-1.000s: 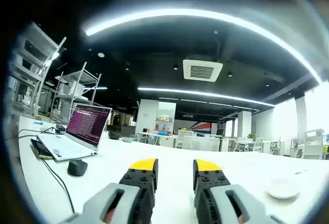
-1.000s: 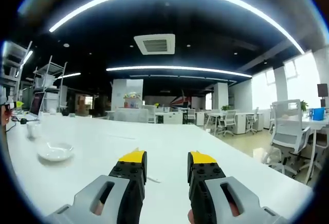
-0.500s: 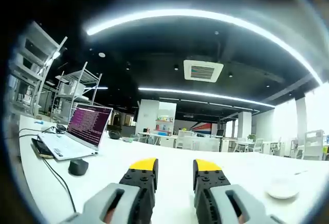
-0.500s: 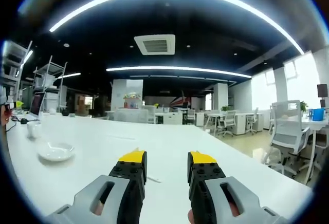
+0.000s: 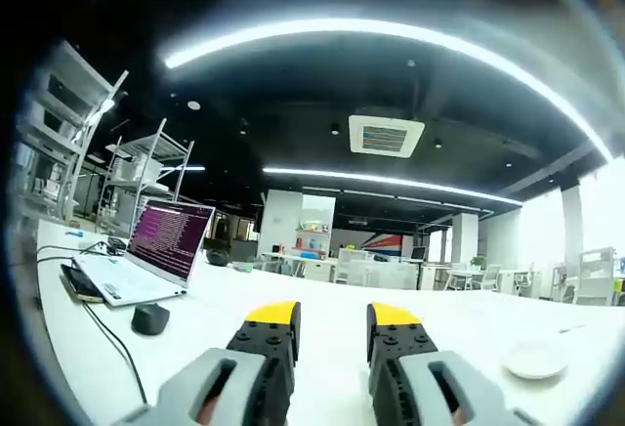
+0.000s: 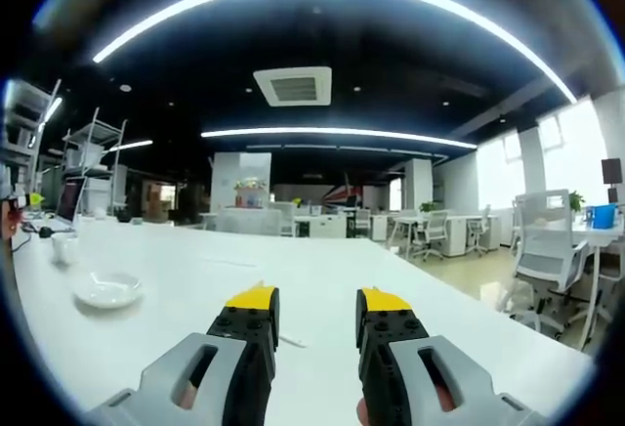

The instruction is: Tidy tabletop coffee trays, cups and spoons，present forward

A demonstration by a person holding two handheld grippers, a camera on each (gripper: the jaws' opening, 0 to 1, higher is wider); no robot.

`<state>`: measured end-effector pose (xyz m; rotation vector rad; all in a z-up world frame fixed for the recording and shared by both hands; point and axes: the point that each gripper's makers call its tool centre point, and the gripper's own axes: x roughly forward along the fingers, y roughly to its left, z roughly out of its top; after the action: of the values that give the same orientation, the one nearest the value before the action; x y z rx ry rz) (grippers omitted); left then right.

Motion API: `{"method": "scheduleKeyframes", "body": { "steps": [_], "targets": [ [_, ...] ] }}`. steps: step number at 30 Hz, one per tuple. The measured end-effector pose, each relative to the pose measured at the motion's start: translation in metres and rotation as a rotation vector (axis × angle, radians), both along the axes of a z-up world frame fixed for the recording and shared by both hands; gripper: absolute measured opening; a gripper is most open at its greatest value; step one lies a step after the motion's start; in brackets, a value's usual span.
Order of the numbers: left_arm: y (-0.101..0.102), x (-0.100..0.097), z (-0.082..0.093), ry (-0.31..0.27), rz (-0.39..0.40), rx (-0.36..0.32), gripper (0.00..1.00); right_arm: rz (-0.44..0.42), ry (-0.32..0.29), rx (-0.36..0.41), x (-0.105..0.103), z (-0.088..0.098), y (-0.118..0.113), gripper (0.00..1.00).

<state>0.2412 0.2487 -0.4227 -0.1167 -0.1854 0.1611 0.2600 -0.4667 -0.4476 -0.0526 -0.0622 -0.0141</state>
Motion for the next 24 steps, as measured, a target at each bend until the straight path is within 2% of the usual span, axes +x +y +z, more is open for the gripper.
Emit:
{"method": "scheduleKeyframes", "body": {
  "steps": [24],
  "targets": [
    [0.0027, -0.0029, 0.0033, -0.003, 0.008, 0.002, 0.29, 0.004, -0.006, 0.003, -0.0006, 0.0016, -0.0026, 0.32]
  ]
}}
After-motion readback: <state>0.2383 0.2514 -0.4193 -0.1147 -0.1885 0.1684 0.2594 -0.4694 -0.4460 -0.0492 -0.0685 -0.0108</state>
